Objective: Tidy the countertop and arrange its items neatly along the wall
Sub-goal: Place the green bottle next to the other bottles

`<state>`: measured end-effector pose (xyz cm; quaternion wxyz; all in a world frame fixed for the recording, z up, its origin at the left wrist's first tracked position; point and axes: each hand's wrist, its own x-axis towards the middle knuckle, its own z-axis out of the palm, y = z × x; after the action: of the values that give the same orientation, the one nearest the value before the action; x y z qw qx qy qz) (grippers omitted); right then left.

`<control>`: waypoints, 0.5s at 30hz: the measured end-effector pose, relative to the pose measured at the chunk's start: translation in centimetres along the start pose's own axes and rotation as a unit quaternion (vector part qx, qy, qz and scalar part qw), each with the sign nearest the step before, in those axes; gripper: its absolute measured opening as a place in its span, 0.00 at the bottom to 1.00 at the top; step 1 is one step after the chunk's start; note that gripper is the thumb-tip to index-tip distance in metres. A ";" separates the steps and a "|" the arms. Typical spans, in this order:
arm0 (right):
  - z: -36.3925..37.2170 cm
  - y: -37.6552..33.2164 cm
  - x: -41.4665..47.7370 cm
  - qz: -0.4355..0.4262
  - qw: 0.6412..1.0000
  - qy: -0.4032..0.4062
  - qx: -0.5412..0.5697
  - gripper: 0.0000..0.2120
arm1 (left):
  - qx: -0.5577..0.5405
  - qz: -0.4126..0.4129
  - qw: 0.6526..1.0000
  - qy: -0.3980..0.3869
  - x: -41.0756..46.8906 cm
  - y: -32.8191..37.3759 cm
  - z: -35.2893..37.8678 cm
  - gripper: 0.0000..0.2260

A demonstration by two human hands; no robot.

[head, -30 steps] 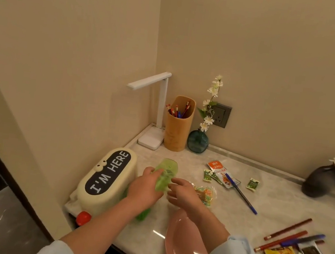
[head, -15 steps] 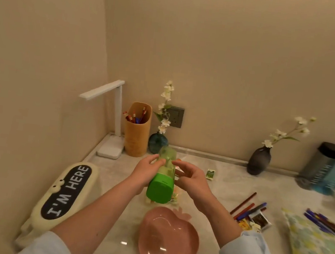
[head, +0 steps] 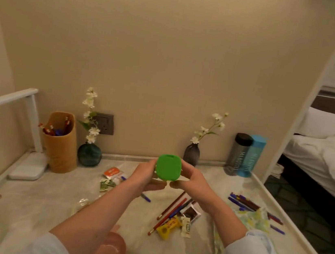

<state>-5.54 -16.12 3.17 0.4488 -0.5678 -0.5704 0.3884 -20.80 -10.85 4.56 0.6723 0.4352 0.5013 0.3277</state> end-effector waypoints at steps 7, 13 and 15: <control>-9.8 2.0 1.2 0.032 0.996 0.087 0.008 0.28 | 0.062 0.019 0.997 -0.029 2.7 1.1 9.8 0.13; -16.0 5.5 4.0 0.083 0.989 0.125 -0.001 0.27 | 0.095 0.052 0.993 -0.040 5.7 0.3 16.4 0.13; -17.7 6.5 4.7 0.084 0.990 0.117 -0.002 0.24 | 0.096 0.050 0.993 -0.036 6.9 -0.1 18.1 0.16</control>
<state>13.50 -12.26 2.53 0.4766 -0.6562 -0.4654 0.3544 -1.46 -9.47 3.97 0.6281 0.5336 0.4834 0.2951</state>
